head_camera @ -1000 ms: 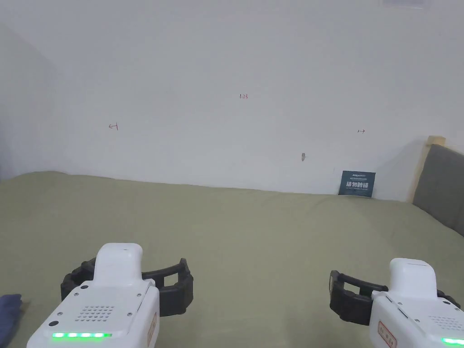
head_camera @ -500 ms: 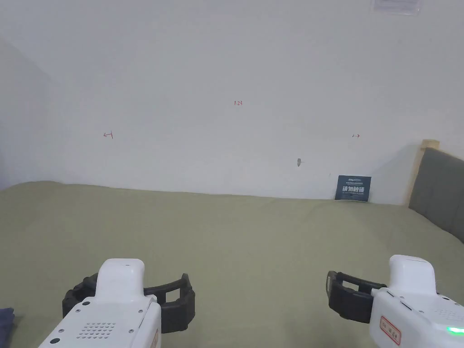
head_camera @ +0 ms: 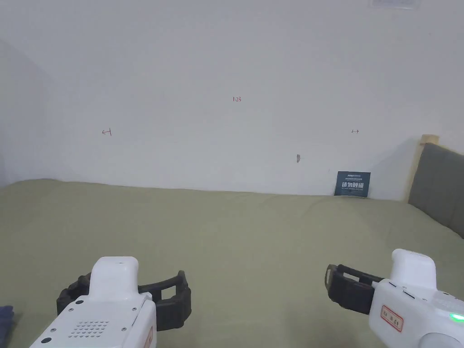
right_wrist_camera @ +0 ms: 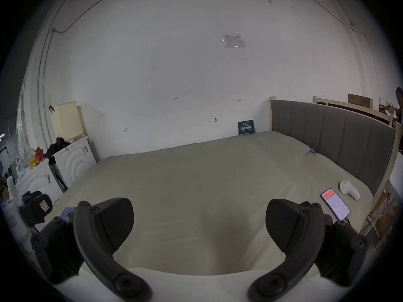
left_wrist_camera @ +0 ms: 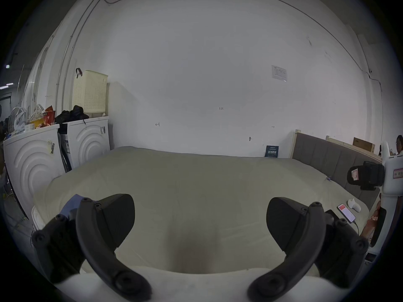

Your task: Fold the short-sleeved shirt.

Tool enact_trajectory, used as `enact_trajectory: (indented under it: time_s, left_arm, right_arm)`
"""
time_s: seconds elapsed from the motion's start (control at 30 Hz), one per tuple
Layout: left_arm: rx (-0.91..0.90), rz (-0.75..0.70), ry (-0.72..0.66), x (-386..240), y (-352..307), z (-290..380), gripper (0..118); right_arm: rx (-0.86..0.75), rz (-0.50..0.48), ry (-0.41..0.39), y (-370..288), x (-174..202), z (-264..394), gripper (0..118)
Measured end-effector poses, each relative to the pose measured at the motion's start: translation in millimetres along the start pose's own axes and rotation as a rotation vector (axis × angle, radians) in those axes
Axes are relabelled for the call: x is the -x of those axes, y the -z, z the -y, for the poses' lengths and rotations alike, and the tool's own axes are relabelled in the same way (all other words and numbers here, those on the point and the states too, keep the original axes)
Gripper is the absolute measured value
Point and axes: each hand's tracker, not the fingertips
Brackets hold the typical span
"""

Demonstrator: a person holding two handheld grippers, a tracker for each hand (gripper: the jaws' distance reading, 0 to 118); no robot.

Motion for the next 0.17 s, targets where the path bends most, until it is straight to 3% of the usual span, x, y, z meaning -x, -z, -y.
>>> enact_trajectory:
  time_s: [0.17]
  left_arm:
    - [0.000, -0.001, -0.011, 0.2, 0.5, -1.7, 118]
  right_arm:
    - [-0.044, -0.017, -0.014, -6.9, -1.1, -0.4, 118]
